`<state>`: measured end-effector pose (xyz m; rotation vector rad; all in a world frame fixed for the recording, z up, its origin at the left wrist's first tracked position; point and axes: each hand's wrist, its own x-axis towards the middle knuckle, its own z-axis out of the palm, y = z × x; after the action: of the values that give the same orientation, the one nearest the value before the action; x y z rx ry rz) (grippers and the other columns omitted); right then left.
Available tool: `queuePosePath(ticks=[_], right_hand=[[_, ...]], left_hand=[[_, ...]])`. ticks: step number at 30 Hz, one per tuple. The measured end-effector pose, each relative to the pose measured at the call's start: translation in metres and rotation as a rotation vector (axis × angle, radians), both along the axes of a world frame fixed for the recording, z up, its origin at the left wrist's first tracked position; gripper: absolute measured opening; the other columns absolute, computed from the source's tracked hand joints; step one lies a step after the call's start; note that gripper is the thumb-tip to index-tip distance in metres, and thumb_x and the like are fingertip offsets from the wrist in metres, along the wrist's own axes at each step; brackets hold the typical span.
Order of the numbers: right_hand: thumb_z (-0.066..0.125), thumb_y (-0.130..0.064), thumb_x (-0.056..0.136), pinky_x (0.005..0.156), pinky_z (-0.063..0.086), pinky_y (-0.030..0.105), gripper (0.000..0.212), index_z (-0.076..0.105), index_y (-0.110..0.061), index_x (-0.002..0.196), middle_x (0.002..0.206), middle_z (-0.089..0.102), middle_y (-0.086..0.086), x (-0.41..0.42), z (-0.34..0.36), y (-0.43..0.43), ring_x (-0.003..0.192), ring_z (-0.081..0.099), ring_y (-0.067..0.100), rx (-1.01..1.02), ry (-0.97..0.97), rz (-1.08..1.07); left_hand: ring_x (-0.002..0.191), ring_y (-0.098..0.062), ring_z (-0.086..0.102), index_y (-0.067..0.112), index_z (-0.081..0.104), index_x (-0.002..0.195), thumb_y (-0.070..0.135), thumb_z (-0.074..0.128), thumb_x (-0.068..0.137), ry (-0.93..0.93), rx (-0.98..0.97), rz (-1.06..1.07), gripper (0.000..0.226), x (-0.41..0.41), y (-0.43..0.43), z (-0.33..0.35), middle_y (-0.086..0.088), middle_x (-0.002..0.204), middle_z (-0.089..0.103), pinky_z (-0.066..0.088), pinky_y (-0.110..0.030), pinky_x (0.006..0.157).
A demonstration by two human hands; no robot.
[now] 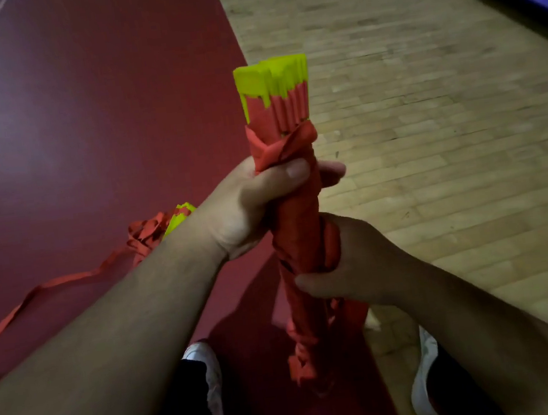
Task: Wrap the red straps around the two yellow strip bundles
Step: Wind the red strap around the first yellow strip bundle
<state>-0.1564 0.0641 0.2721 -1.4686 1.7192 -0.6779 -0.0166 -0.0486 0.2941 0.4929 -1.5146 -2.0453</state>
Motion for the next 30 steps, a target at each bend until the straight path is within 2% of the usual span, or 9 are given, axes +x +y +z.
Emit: queuePosePath(ticks=[2,6,11,15,19,22,25,27,30], right_hand=[[0.087,-0.044,0.068,0.076,0.058,0.038,0.041,0.059,-0.036,0.096,0.087,0.071,-0.012,0.003,0.001,-0.001,0.079,0.068,0.003,-0.009,0.066,-0.032],[0.071,-0.068,0.075,0.074,0.053,0.036,0.053,0.052,-0.029,0.105,0.096,0.066,-0.006,0.013,0.008,-0.004,0.087,0.064,0.018,0.022,0.403,-0.048],[0.049,-0.039,0.101,0.071,0.052,0.046,0.028,0.060,-0.020,0.084,0.071,0.065,0.000,-0.005,0.005,-0.006,0.070,0.063,0.024,-0.077,0.221,-0.078],[0.053,-0.040,0.099,0.068,0.051,0.041,0.022,0.061,-0.020,0.103,0.077,0.067,0.002,-0.002,0.006,-0.002,0.076,0.065,0.028,-0.083,0.367,-0.002],[0.056,-0.066,0.087,0.076,0.055,0.040,0.056,0.052,-0.024,0.124,0.100,0.070,0.003,0.022,0.008,0.004,0.090,0.067,0.029,-0.077,0.603,0.004],[0.058,-0.074,0.082,0.081,0.055,0.041,0.083,0.037,-0.020,0.142,0.111,0.071,0.004,0.037,0.001,0.005,0.098,0.069,0.029,-0.086,0.666,0.012],[0.055,-0.076,0.083,0.086,0.051,0.039,0.106,0.017,-0.008,0.154,0.122,0.067,0.009,0.045,-0.002,0.004,0.109,0.066,0.030,-0.014,0.676,-0.065],[0.057,-0.071,0.086,0.081,0.051,0.037,0.090,0.029,-0.010,0.147,0.116,0.069,0.005,0.041,-0.003,0.003,0.105,0.068,0.028,-0.061,0.696,-0.143],[0.059,-0.063,0.089,0.068,0.049,0.032,0.050,0.049,-0.022,0.116,0.092,0.070,-0.003,0.032,-0.004,0.002,0.085,0.071,0.023,-0.180,0.664,-0.233]], left_hand=[[0.099,-0.026,0.070,0.009,0.070,0.099,0.038,0.080,0.070,-0.067,0.000,0.158,0.042,-0.001,0.000,0.000,-0.012,0.099,0.075,0.056,-0.041,0.092],[0.077,-0.026,0.071,0.005,0.066,0.094,0.023,0.072,0.078,-0.143,-0.004,0.306,0.025,0.001,-0.003,0.000,-0.011,0.085,0.071,0.057,-0.035,0.068],[0.081,-0.026,0.066,0.013,0.066,0.089,0.022,0.077,0.081,-0.135,-0.063,0.409,0.017,0.004,-0.005,0.000,-0.006,0.081,0.069,0.058,-0.042,0.080],[0.078,-0.027,0.067,0.018,0.067,0.085,0.018,0.071,0.090,-0.106,0.059,0.564,0.006,0.002,-0.006,0.007,-0.007,0.080,0.069,0.056,-0.034,0.069],[0.070,-0.021,0.058,0.022,0.068,0.067,0.025,0.073,0.089,-0.146,0.047,0.697,0.023,-0.009,-0.004,0.011,0.000,0.067,0.059,0.052,-0.035,0.067],[0.069,-0.020,0.053,0.020,0.060,0.073,0.027,0.073,0.089,-0.132,0.131,0.796,0.022,-0.015,-0.003,0.013,0.000,0.066,0.052,0.050,-0.035,0.065],[0.061,-0.011,0.061,0.017,0.063,0.086,0.024,0.072,0.091,-0.111,0.229,0.817,0.012,-0.023,0.005,0.017,0.008,0.059,0.060,0.053,-0.027,0.062],[0.061,-0.007,0.064,0.017,0.064,0.087,0.018,0.070,0.092,-0.084,0.268,0.758,0.008,-0.029,0.011,0.021,0.011,0.057,0.063,0.054,-0.028,0.065],[0.066,-0.010,0.061,0.020,0.063,0.087,0.014,0.073,0.088,-0.052,0.246,0.604,0.011,-0.031,0.017,0.026,0.010,0.061,0.061,0.051,-0.033,0.072]])
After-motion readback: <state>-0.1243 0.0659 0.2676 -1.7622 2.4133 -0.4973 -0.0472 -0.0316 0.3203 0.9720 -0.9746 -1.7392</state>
